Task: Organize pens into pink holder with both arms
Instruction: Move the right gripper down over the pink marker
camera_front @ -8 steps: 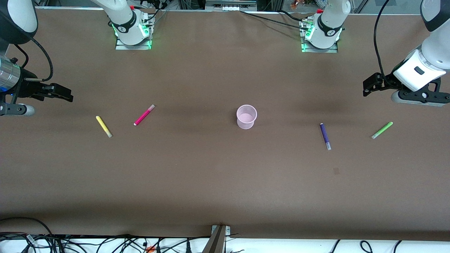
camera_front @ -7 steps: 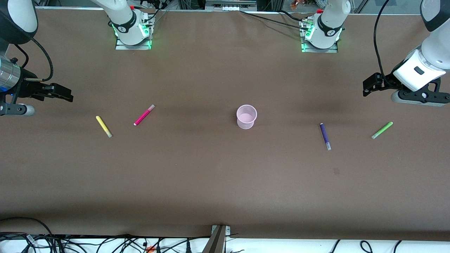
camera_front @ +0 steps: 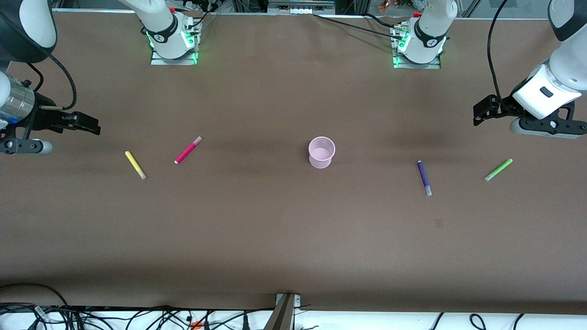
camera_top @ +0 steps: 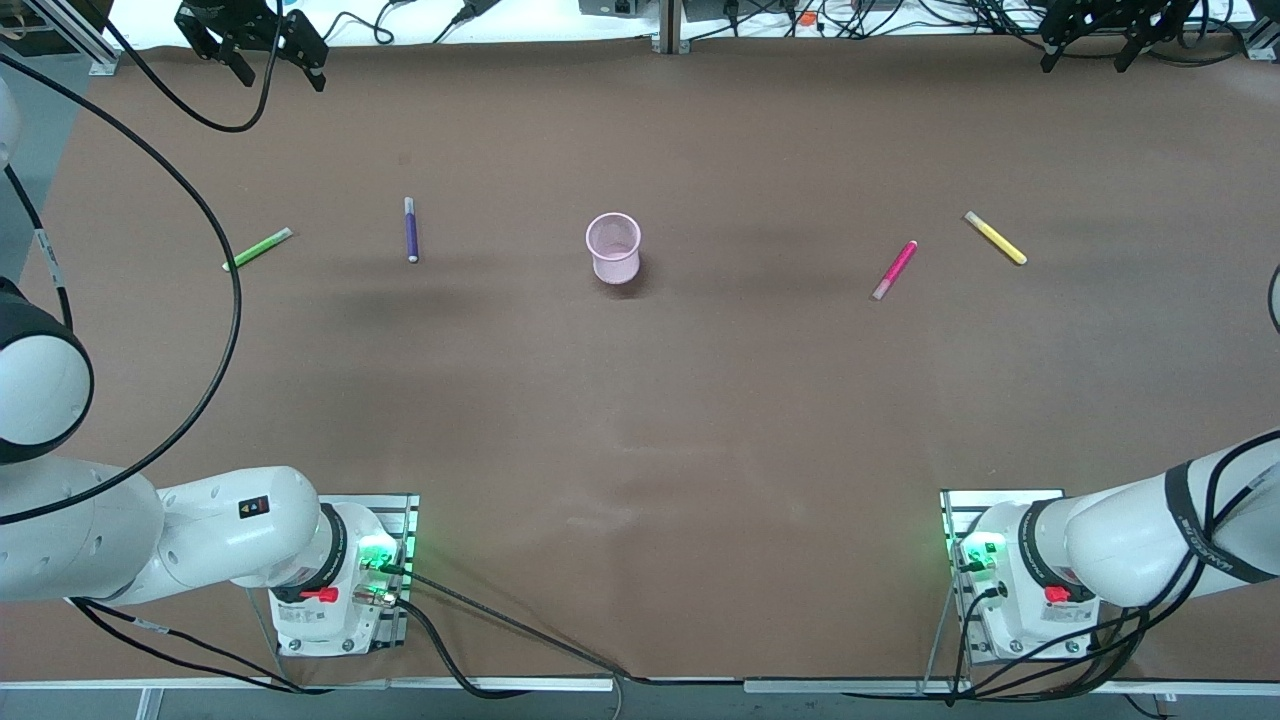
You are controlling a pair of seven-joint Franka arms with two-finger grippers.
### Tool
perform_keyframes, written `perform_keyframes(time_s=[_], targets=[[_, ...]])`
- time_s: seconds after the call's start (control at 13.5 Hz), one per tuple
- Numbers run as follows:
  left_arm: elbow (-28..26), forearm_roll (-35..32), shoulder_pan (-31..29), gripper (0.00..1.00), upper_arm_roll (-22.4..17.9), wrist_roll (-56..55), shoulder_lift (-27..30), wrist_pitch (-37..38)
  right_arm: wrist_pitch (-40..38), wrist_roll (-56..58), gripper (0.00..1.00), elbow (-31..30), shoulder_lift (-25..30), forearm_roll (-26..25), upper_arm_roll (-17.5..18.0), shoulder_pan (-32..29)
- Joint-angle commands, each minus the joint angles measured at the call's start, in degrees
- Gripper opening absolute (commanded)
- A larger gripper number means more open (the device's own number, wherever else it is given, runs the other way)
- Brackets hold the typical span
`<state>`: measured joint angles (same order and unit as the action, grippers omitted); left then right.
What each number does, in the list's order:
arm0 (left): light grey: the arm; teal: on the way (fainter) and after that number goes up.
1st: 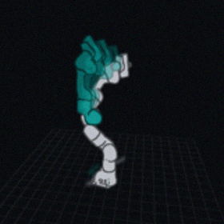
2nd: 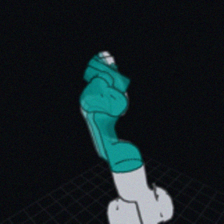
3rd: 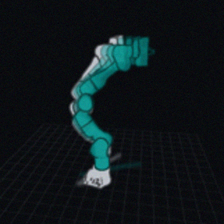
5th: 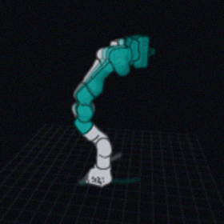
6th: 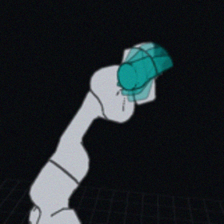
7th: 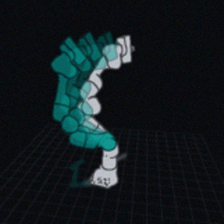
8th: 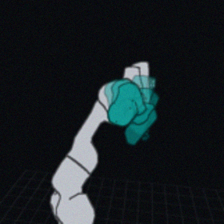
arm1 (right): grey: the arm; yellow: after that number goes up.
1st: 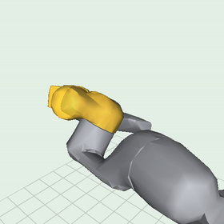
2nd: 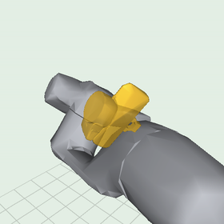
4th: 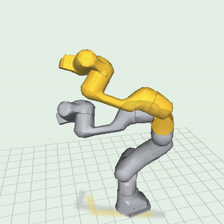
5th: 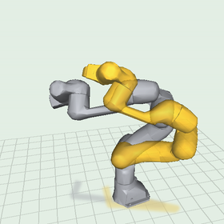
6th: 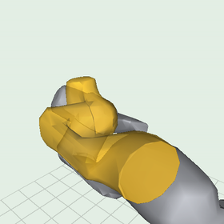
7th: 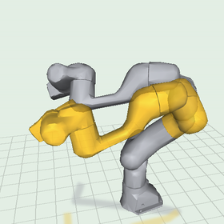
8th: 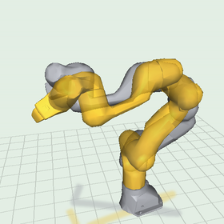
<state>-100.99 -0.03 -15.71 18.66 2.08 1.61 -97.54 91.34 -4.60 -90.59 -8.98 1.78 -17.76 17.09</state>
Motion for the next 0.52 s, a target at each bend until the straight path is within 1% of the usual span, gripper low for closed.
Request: perform_keyframes(time_s=[0.0, 0.07, 0.15, 0.3, 0.44], targets=[[1.1, -1.1, 0.1, 1.00, 0.3, 0.4, -0.1, 1.0, -0.8, -17.5, 1.00, 0.8, -2.6, 2.4, 0.5, 1.9], [1.1, -1.1, 0.1, 1.00, 0.3, 0.4, -0.1, 1.0, -0.3, -23.3, 1.00, 0.3, -3.5, 3.4, 0.7, 3.2], [1.1, -1.1, 0.0, 1.00, 0.3, 0.4, -0.1, 1.0, -0.1, -26.8, 1.00, 0.2, -4.9, 3.5, 0.7, 4.7], [1.1, -1.1, 0.0, 1.00, 0.3, 0.4, -0.1, 1.0, 0.5, -32.6, 1.00, -0.2, -8.1, 3.3, 0.8, 5.5], [1.1, -1.1, 0.0, 1.00, 0.3, 0.4, -0.1, 1.0, 5.2, -36.5, 1.00, -2.2, -10.1, 3.6, 0.8, 7.2]])
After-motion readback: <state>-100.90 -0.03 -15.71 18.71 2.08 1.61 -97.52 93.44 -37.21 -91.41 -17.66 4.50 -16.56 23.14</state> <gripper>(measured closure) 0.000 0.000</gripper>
